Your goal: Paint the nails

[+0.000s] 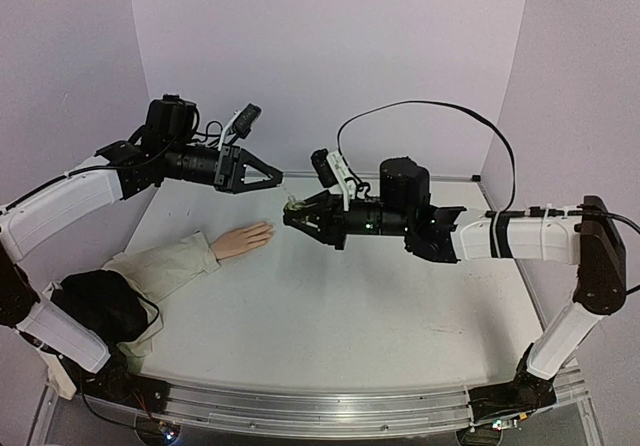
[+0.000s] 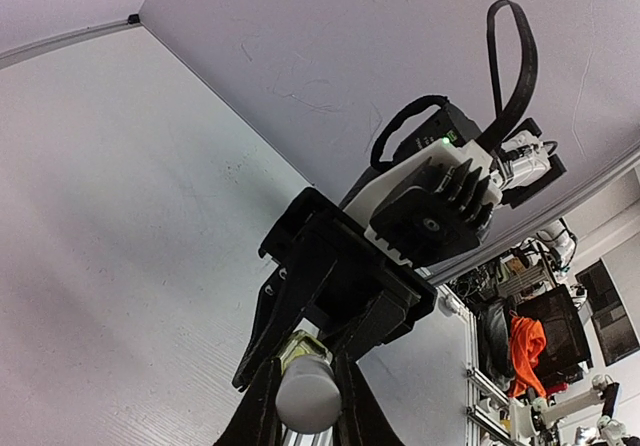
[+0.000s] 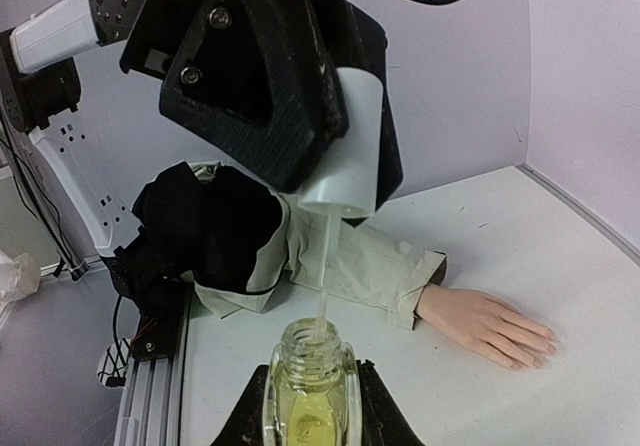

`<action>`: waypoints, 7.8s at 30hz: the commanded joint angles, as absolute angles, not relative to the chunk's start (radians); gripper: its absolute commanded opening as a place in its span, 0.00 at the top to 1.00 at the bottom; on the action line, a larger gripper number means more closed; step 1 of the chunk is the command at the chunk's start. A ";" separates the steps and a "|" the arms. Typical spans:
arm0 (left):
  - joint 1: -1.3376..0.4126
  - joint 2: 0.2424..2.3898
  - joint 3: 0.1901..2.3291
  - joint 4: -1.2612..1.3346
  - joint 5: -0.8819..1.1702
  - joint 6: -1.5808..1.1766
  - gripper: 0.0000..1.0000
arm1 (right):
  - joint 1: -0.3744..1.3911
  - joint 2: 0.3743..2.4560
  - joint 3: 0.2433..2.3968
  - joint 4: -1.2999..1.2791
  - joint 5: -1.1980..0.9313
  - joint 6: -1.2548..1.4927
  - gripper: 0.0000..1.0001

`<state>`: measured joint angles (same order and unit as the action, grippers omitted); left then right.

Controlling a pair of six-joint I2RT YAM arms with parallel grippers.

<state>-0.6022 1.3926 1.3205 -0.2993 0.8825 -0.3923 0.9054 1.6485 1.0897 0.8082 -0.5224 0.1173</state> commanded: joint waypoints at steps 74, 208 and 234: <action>-0.724 1.467 1.518 -0.735 0.315 -0.205 1.00 | 0.997 1.792 1.369 0.885 -0.078 -0.158 1.00; -0.690 1.245 1.205 -0.132 0.881 -0.200 0.27 | 0.818 1.549 1.173 0.818 -0.733 0.145 1.00; -0.739 1.332 1.244 -0.133 0.379 -0.444 0.45 | 0.994 1.708 1.286 0.730 -0.056 -0.058 1.00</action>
<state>-0.7326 1.3258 1.1984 -0.1589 0.4099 -0.4450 0.9794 1.7039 1.2160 0.6739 -0.1013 -0.0360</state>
